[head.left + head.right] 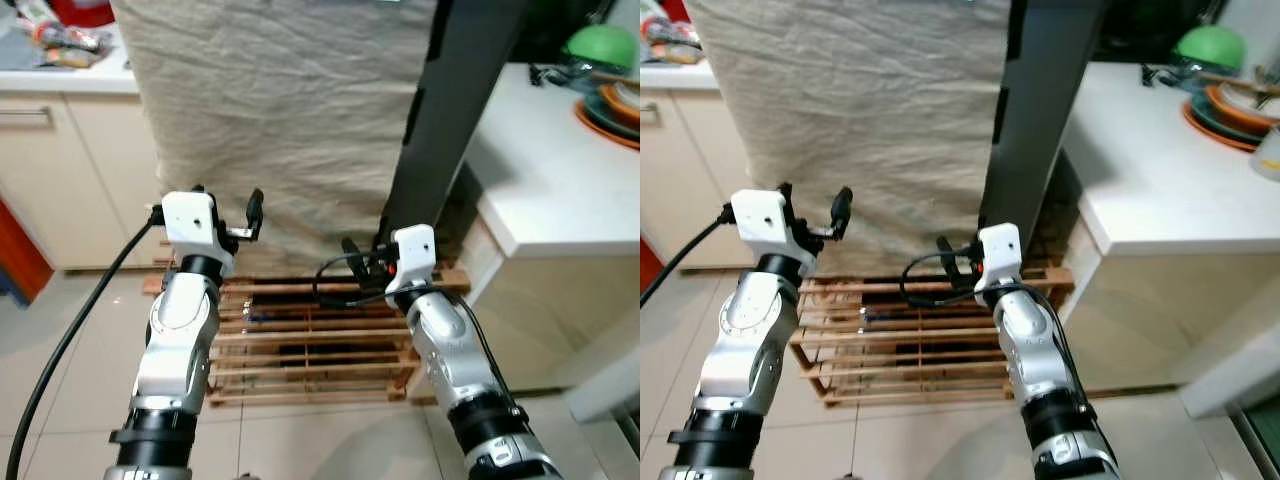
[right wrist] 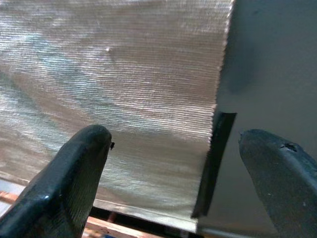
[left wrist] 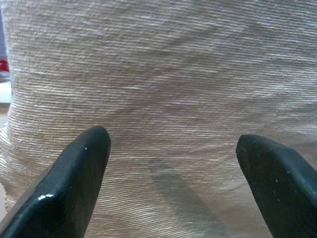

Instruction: Restocking fridge

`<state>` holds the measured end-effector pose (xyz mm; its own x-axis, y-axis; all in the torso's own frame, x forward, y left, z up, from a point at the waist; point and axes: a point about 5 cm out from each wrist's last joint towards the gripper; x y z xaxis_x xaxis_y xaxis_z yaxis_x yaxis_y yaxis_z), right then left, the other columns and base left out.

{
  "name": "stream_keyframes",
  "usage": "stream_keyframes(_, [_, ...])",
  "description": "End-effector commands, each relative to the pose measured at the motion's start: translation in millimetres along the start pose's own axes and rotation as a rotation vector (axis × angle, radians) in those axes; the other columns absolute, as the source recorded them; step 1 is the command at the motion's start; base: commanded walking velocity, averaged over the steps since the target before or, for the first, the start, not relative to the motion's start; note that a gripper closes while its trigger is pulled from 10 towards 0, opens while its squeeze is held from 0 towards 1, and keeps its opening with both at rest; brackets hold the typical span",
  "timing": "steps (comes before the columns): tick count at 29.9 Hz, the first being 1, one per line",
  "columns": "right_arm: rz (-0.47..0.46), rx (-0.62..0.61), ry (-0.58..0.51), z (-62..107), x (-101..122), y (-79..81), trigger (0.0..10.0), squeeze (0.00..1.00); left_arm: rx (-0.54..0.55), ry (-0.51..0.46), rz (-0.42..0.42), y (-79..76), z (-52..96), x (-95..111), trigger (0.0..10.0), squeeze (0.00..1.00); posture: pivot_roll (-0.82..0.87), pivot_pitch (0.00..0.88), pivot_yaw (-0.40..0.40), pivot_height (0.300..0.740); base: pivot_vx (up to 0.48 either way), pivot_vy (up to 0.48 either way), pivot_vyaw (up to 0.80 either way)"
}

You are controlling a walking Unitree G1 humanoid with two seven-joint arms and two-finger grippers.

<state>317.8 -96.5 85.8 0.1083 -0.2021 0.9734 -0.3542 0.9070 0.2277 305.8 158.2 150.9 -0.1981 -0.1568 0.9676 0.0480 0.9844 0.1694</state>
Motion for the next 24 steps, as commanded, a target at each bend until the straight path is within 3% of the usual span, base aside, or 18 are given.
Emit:
stream_keyframes(1, [-0.003, -0.020, -0.032, -0.3, 7.0, -2.3, 10.0, 0.00, -0.002, 0.043, 0.004, 4.2, 1.9, -7.8, 10.0, 0.00, -0.01, 0.000, -0.021, 0.740, 0.000, 0.450, -0.80])
stream_keyframes(4, [-0.057, -0.079, -0.031, 2.5, 7.1, -12.2, 10.0, 0.00, -0.058, 0.081, 0.041, -2.8, 4.9, -13.2, 10.0, 0.00, -0.02, 0.000, -0.020, 0.740, 0.000, 0.461, -0.80])
stream_keyframes(9, [-0.049, -0.139, -0.039, 8.8, 6.6, -22.9, 10.0, 0.00, -0.078, 0.125, 0.011, -5.2, 8.9, -20.0, 10.0, 0.00, -0.03, 0.000, -0.015, 0.740, 0.000, 0.467, -0.79])
stream_keyframes(10, [-0.003, -0.187, -0.052, 17.6, 6.5, -31.7, 10.0, 0.00, -0.057, 0.217, -0.005, 3.4, 20.2, -36.6, 10.0, 0.00, -0.04, 0.000, -0.010, 0.740, 0.000, 0.472, -0.78])
stream_keyframes(12, [0.020, -0.205, -0.057, 21.8, 6.5, -35.3, 10.0, 0.00, -0.057, 0.258, -0.008, 7.5, 27.2, -44.3, 10.0, 0.00, -0.04, 0.000, -0.010, 0.740, 0.000, 0.472, -0.78])
stream_keyframes(13, [0.039, -0.228, -0.058, 28.5, 5.4, -40.2, 10.0, 0.00, -0.071, 0.330, -0.068, 13.1, 39.6, -56.2, 10.0, 0.00, -0.05, 0.000, -0.006, 0.740, 0.000, 0.476, -0.78])
stream_keyframes(15, [0.039, -0.235, -0.056, 30.5, 4.7, -41.6, 10.0, 0.00, -0.075, 0.345, -0.085, 14.8, 42.9, -58.9, 10.0, 0.00, -0.05, 0.000, -0.006, 0.740, 0.000, 0.476, -0.78])
stream_keyframes(16, [0.041, -0.249, -0.047, 35.6, 2.1, -44.7, 10.0, 0.00, -0.086, 0.378, -0.085, 17.9, 51.8, -64.2, 10.0, 0.00, -0.05, 0.000, -0.002, 0.740, 0.000, 0.480, -0.78])
stream_keyframes(17, [0.048, -0.278, -0.029, 46.0, -2.5, -50.4, 10.0, 0.00, -0.098, 0.395, -0.083, 25.5, 70.2, -67.6, 10.0, 0.00, -0.05, 0.000, -0.001, 0.740, 0.000, 0.480, -0.78])
stream_keyframes(20, [0.052, -0.292, -0.021, 52.4, -5.0, -53.1, 10.0, 0.00, -0.098, 0.364, -0.080, 30.1, 82.1, -63.8, 10.0, 0.00, -0.05, 0.000, -0.001, 0.740, 0.000, 0.480, -0.78])
stream_keyframes(23, [0.059, -0.305, -0.020, 61.5, -7.5, -54.6, 10.0, 0.00, -0.119, 0.208, -0.087, 30.4, 99.5, -40.1, 10.0, 0.00, -0.04, 0.000, -0.003, 0.740, 0.000, 0.480, -0.78])
stream_keyframes(24, [0.059, -0.305, -0.020, 61.5, -7.5, -54.6, 10.0, 0.00, -0.119, 0.208, -0.087, 30.4, 99.5, -40.1, 10.0, 0.00, -0.04, 0.000, -0.003, 0.740, 0.000, 0.480, -0.78])
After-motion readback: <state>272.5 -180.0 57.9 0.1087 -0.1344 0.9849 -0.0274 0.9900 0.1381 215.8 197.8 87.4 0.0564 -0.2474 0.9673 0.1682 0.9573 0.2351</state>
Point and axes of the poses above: a point about 5 cm out from each wrist's last joint towards the gripper, its own z axis pointing back from the gripper into the wrist, its own x axis along the axis of the wrist's last joint, y = z × x, and after that the axes turned 10 degrees about -z, right-handed
